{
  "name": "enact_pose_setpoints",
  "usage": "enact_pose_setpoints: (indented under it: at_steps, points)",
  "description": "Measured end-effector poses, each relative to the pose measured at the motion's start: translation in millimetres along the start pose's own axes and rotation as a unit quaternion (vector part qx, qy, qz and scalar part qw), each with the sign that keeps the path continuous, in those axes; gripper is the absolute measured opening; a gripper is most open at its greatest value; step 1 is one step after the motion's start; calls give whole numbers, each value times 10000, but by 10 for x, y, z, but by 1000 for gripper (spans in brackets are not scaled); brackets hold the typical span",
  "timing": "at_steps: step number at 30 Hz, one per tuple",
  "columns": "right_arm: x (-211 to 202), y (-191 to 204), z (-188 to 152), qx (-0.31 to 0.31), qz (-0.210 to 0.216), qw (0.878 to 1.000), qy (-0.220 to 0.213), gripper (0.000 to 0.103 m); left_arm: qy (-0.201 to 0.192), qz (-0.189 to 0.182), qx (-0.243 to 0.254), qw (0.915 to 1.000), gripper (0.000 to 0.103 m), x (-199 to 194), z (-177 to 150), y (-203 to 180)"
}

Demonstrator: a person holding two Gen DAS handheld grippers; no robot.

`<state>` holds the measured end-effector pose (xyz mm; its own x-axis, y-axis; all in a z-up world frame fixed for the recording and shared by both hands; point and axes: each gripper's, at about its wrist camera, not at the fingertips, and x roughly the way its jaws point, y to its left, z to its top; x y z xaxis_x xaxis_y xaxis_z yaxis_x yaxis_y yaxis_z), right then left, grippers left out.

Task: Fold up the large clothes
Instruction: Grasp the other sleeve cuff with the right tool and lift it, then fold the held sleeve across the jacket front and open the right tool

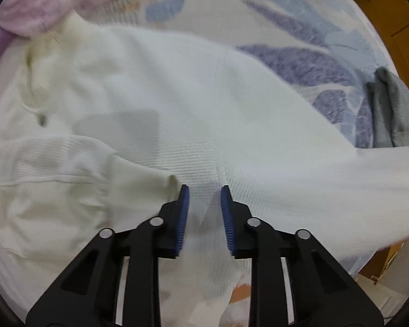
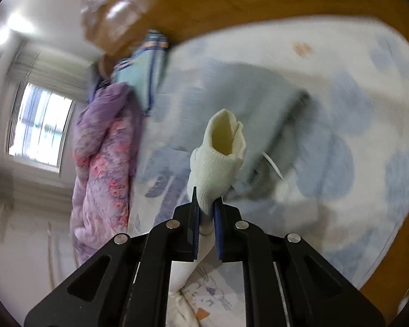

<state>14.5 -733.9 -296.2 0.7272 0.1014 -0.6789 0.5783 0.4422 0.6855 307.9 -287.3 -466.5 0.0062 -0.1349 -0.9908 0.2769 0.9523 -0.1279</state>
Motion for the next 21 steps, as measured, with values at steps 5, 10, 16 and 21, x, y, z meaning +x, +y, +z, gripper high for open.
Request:
enact_pose_setpoints:
  at_steps: [5,10,16,21]
  points:
    - [265,684,56,-807,129,9966,91,8,-61,-12,-132,9999,23,352,-3,36]
    - [490,1321,33,-1368,559,9888,198,8,-222,-36,-198,9995,23,361,-34,52]
    - [808,2084,-255,-1894,1045,9739,685,8,-53,-157,-514,9985,12,55,-73,216]
    - [1158,2867,-821,-2350,1535,9510,1295,8,-438,-124,-620,9970,12,-667,-224,559]
